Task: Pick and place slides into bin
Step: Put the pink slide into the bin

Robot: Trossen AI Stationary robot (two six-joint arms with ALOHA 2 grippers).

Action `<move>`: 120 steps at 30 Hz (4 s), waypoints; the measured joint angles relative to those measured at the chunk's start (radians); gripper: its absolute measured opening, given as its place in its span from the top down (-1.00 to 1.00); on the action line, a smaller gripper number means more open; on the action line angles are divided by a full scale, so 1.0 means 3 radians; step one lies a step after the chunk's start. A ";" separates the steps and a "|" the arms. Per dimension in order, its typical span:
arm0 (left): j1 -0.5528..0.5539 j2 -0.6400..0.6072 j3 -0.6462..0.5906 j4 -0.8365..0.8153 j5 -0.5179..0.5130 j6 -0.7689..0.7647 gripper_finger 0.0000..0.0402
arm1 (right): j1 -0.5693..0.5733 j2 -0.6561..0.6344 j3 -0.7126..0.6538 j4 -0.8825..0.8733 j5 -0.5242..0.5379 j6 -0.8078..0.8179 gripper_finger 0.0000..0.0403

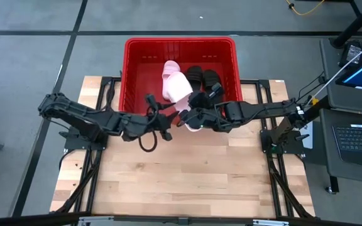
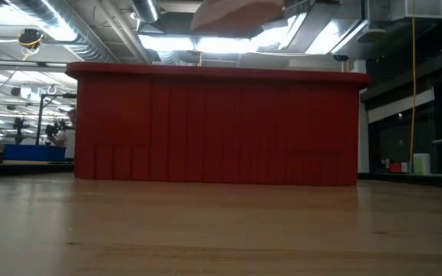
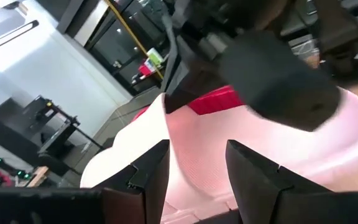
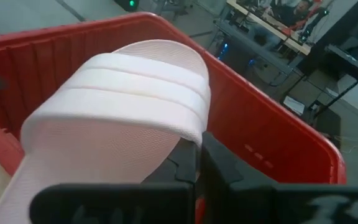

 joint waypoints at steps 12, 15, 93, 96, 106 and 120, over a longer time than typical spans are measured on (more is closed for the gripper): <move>0.0270 0.0000 0.0000 0.0098 -0.0006 -0.0004 0.24 | 0.0004 0.0000 -0.0001 0.0188 -0.0010 -0.0263 0.95; 0.0342 0.0000 0.0000 0.0057 -0.0001 -0.0006 0.24 | 0.0004 0.0000 -0.0001 0.0188 -0.0009 -0.0297 0.95; 0.1606 -0.0904 -0.0016 -0.1177 0.0845 0.0325 0.98 | 0.0031 -0.0380 -0.0003 0.0042 -0.0312 -0.0789 0.98; 0.1788 -0.0962 -0.0123 -0.1146 0.0973 0.0349 0.98 | 0.0031 -0.0415 -0.0003 -0.0114 -0.0322 -0.0795 0.98; 0.2435 -0.0990 -0.0914 -0.0182 0.1545 0.0455 0.98 | -0.0137 -0.0523 -0.0314 -0.0567 -0.0538 -0.0486 0.99; 0.3072 -0.0768 -0.1102 0.0127 0.1981 0.0499 0.98 | -0.0823 -0.1174 -0.1349 0.1093 -0.2338 -0.1630 0.99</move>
